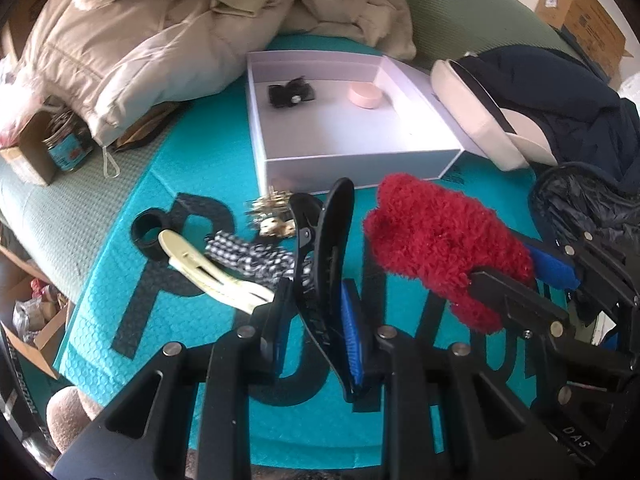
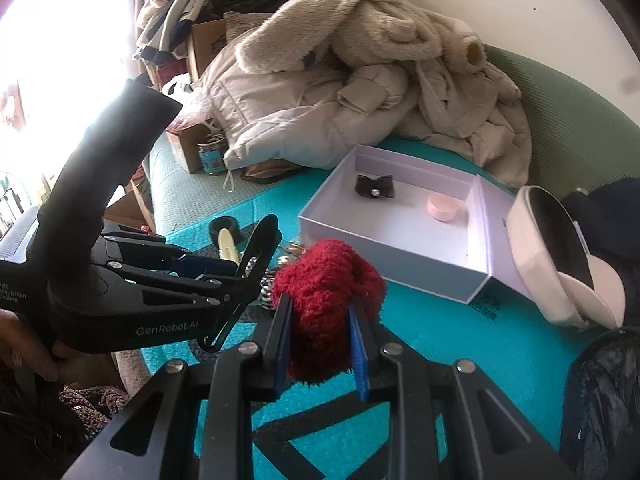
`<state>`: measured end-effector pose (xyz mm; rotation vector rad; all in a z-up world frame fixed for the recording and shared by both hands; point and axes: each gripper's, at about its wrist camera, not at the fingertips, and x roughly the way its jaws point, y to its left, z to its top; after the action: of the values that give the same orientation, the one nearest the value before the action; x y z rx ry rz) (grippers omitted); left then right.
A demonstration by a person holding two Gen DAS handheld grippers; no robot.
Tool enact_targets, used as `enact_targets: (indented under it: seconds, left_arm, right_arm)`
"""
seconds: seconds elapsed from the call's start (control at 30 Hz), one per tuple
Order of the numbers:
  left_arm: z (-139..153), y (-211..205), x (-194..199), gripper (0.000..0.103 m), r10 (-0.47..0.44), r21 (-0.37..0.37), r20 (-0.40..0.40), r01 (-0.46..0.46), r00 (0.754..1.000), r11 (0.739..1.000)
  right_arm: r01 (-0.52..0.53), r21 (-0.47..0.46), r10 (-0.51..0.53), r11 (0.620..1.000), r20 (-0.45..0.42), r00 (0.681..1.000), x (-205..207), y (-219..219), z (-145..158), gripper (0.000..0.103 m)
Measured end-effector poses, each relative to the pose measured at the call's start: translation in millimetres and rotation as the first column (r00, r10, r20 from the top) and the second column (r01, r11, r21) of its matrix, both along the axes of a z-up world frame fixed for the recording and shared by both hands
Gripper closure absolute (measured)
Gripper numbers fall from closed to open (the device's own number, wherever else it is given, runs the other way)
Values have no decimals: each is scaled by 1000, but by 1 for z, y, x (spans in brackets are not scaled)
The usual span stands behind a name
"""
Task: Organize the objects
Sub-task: 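Lift the claw clip and pom-pom with both tools toward the white box, then move both held items over the inside of the white box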
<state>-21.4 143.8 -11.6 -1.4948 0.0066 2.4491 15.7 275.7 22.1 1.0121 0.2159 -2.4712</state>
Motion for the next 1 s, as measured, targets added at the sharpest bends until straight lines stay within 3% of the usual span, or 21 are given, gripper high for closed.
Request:
enact_targets:
  seconds: [0.43,1.0]
  left_arm:
    - [-4,39,-33,80,-64,-18,21,65,998,998]
    - [-1,59,-88,80,-72,-14,34,72,997,997]
  right_arm:
    - [53,-33,-51,998,41,998,-27,25,-8,78]
    - [69,-48,-67,997,41,997,-73,41,-7,78]
